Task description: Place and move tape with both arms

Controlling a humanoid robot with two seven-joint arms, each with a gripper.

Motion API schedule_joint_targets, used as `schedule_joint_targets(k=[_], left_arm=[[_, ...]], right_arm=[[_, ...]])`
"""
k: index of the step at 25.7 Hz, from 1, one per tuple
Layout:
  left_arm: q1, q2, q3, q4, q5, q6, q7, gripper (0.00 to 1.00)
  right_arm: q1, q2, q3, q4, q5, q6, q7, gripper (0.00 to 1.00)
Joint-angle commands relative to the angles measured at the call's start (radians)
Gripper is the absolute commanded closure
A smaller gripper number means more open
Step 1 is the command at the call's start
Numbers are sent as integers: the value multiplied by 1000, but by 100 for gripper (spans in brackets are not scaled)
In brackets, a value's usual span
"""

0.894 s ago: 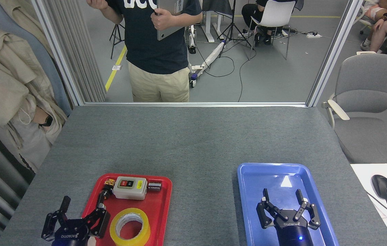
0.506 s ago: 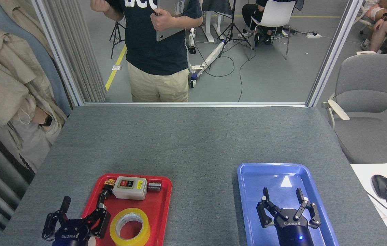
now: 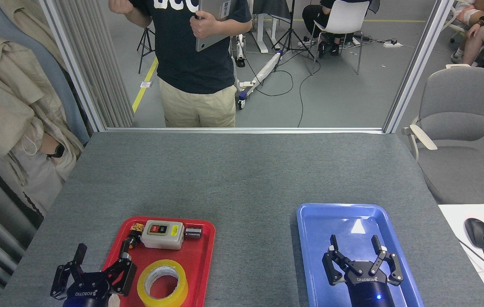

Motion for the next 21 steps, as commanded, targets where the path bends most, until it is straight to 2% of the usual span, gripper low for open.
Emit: schedule_joint_targets(k=[1, 7, 8, 10, 12, 14, 15, 17, 18, 19, 21], left_arm=[[0, 0, 0, 1, 3, 3, 0, 0], [-14, 10, -1, 3, 76, -5, -3, 0], [-18, 37, -4, 1, 98, -11, -7, 0], [-47, 133, -10, 1, 151, -11, -56, 0], [-81, 165, -15, 4, 197, -11, -218, 0], [-107, 172, -32, -2, 219, -23, -505, 0], [-127, 176, -38, -8, 219, -54, -665, 0], [-173, 193, -30, -14, 222, -180, -938, 0], [-192, 202, -29, -14, 222, -244, -1028, 0], [-207, 204, -29, -13, 222, -296, -1063, 0], [-224, 201, -35, -10, 222, -342, -1068, 0]], right_arm=[[1, -1, 1, -3, -2, -4, 3, 1], [0, -4, 1, -3, 0, -3, -3, 1], [0, -3, 1, -3, 0, -3, -5, 1], [0, -3, 1, -3, 0, -4, -8, 1], [1, -3, 1, -3, 0, -4, -9, 1], [3, -1, 1, -3, 0, -4, -9, 1], [3, -1, 1, -3, 0, -4, -9, 1], [3, -1, 1, -3, 0, -3, -11, 1], [3, -1, 1, -3, 0, -3, -11, 1], [3, -1, 1, -3, 0, -3, -11, 1], [3, -1, 1, -3, 0, -1, -11, 1]])
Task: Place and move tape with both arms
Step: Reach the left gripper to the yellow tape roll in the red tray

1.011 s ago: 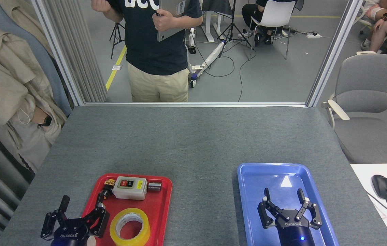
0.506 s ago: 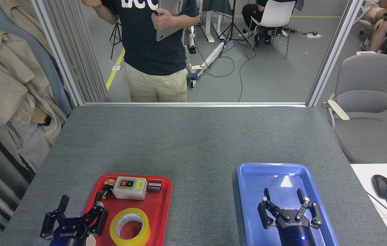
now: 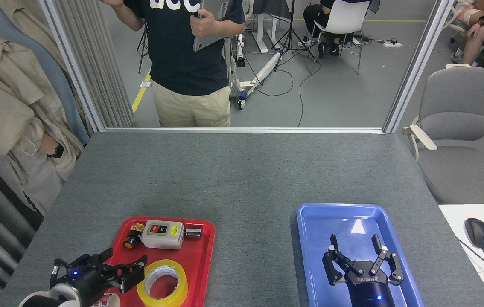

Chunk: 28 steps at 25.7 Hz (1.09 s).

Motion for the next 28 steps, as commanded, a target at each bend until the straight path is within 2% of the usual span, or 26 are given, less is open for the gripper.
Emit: schedule_joint_targets(k=[1, 8, 16, 19, 24, 25, 26, 28], left_arm=[[-39, 5, -6, 5, 3, -98, -131, 0], [-162, -18, -81, 143, 0, -98, -183, 0], [-194, -49, -82, 264, -20, -100, -273, 0], [-219, -75, -82, 302, -69, -107, -301, 0], [-228, -78, -82, 333, -109, -109, -318, 3], [-228, -78, -82, 339, -109, -111, -324, 8], [-229, -78, -82, 340, -110, -114, -344, 20], [-234, -78, -81, 336, -109, -158, -382, 56]], right_arm=[[0, 0, 0, 0, 0, 4, 0, 1], [0, 0, 2, 2, 0, 4, 0, 1], [5, 2, 0, 3, 0, -3, 1, 1], [9, 0, -3, 2, 2, -17, 1, 1], [9, -1, -2, 2, 2, -19, 0, 1], [9, -1, -3, 2, 2, -19, 0, 1], [9, -1, -3, 2, 2, -20, 0, 1], [9, -1, -2, 3, 6, -20, 0, 1]])
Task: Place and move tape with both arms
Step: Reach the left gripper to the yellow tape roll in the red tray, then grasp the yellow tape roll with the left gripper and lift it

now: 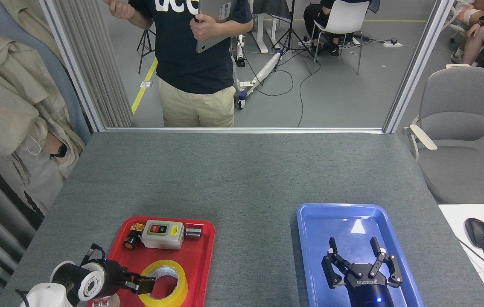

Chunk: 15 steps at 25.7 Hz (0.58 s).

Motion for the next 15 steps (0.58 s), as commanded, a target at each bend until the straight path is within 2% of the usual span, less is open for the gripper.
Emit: schedule_joint_targets(k=[1, 3, 5, 10, 12, 14, 15], left_arm=[[-13, 0, 3, 7, 9, -71, -50, 72], [-22, -2, 10, 7, 33, -160, -55, 100], [-34, -2, 17, 21, 79, -227, -53, 100], [-70, -5, 47, 59, 248, -319, -47, 100], [-82, -52, 116, 64, 384, -393, -44, 100], [-87, -104, 172, 73, 550, -514, -44, 100], [-87, -108, 185, 82, 610, -514, -44, 100]], right_arm=[[0, 0, 1, 0, 6, -2, 0, 1], [0, 0, 1, 1, 6, -2, 0, 1], [0, -2, 1, 1, 6, -2, 0, 1], [0, -2, 1, 1, 8, -22, 0, 1], [0, -8, -1, 1, 8, -29, -2, 1], [0, -11, -1, 1, 8, -38, -11, 1], [0, -13, -2, 1, 8, -52, -17, 1]])
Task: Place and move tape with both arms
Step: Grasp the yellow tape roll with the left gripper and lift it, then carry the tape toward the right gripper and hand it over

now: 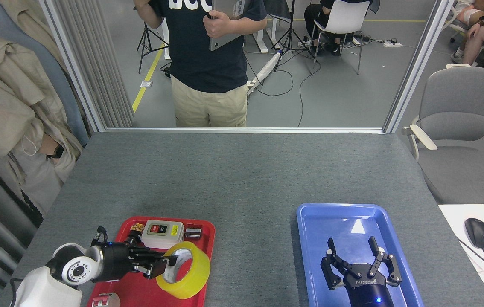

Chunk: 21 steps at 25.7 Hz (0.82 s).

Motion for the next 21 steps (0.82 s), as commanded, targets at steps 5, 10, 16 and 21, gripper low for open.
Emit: schedule_joint_targets(k=[5, 10, 16, 21], left_arm=[[-3, -138, 97, 134, 468, -96, 25, 100], [-1, -210, 89, 279, 512, -96, 21, 100], [-9, -271, 60, 328, 512, -96, 1, 100], [-12, -276, 33, 335, 514, -96, -56, 100]], right_arm=[[3, -37, -6, 0, 2, -252, -26, 1], [14, -60, -37, -18, 3, -674, -83, 1], [18, -55, -23, -81, 8, -821, -85, 1], [15, -43, 52, -86, 40, -821, -83, 1]])
